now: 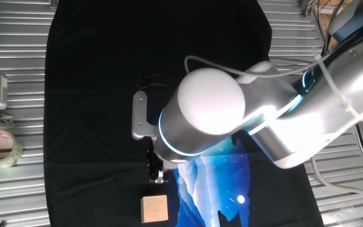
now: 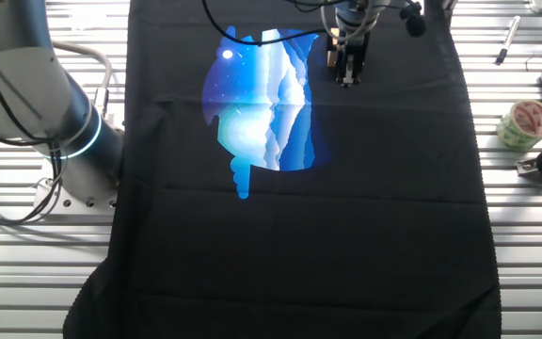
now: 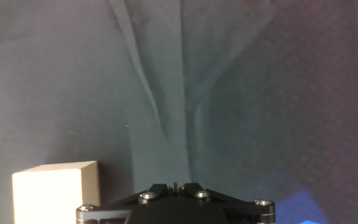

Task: Approach and touch the side of the small block

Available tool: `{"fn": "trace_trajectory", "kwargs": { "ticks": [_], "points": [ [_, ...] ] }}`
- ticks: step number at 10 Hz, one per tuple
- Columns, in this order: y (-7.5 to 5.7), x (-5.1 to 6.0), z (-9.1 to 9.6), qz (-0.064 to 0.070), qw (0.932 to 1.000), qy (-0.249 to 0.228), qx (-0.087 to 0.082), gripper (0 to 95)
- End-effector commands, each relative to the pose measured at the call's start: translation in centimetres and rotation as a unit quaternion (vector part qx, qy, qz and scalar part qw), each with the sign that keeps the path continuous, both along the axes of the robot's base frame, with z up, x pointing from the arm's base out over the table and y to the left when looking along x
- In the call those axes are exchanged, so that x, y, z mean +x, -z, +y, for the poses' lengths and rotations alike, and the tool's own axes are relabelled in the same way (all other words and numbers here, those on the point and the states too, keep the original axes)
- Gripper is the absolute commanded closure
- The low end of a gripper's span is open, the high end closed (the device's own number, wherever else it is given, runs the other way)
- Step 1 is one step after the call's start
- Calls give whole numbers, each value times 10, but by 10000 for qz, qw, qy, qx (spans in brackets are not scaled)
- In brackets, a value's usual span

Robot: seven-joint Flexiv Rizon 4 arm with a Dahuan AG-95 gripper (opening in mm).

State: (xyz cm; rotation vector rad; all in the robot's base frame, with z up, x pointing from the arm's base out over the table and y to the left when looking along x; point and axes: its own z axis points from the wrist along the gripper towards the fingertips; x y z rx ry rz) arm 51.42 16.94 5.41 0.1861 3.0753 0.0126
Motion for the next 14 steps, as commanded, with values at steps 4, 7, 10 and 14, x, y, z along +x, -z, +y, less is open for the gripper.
{"fn": "trace_trajectory", "kwargs": {
  "ticks": [4, 7, 10, 14],
  "points": [
    [-5, 1, 4, 18, 9999, -114, 75, 950],
    [-5, 2, 6, 55, 9997, -232, 101, 950],
    [-5, 2, 6, 66, 9997, -177, 133, 950],
    [-5, 2, 6, 68, 9997, -168, 158, 950]
  ]
}}
